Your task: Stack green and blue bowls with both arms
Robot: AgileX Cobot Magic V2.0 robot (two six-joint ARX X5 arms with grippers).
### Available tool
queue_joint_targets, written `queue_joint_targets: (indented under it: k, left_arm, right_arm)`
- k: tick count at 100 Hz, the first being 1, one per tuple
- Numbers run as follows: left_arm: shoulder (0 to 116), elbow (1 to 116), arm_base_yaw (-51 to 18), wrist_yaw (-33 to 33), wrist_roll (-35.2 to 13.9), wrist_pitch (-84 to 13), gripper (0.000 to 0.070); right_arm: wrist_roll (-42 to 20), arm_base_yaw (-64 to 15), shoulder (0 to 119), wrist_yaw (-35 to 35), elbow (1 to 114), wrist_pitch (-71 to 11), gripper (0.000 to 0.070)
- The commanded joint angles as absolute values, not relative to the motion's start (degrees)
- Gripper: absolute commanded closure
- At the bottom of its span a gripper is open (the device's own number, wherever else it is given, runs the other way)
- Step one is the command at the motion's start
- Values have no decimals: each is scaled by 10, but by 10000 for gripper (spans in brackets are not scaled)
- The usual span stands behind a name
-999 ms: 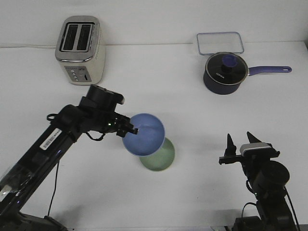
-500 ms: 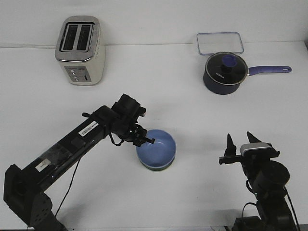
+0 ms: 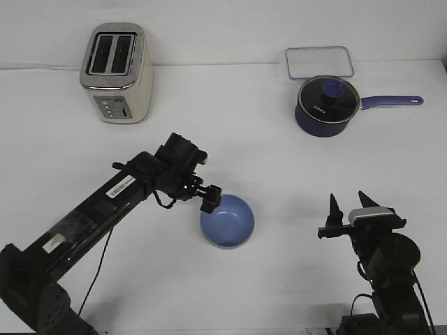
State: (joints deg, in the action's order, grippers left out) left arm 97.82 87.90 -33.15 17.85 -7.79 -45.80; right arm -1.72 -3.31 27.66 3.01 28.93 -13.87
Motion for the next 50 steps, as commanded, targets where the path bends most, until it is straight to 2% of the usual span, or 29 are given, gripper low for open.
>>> queue_joint_targets:
  k: [1,19,37,50]
  left_arm:
    - [944,890,-315,176,-65,-447,185]
    - [850,890,-238,99,-52,-444,185]
    - [761,885,-145,86,-51,-436,186]
    - [686,832,-113,40,-50,-403,186]
  right_arm:
    - [-21,-34,277,30,295,-132,252]
    - [-21,-34,277,30,295,-132,252]
    - [-21,-34,277,30,295,-132,252]
    - [-21,-34,277,30,295,-132,252]
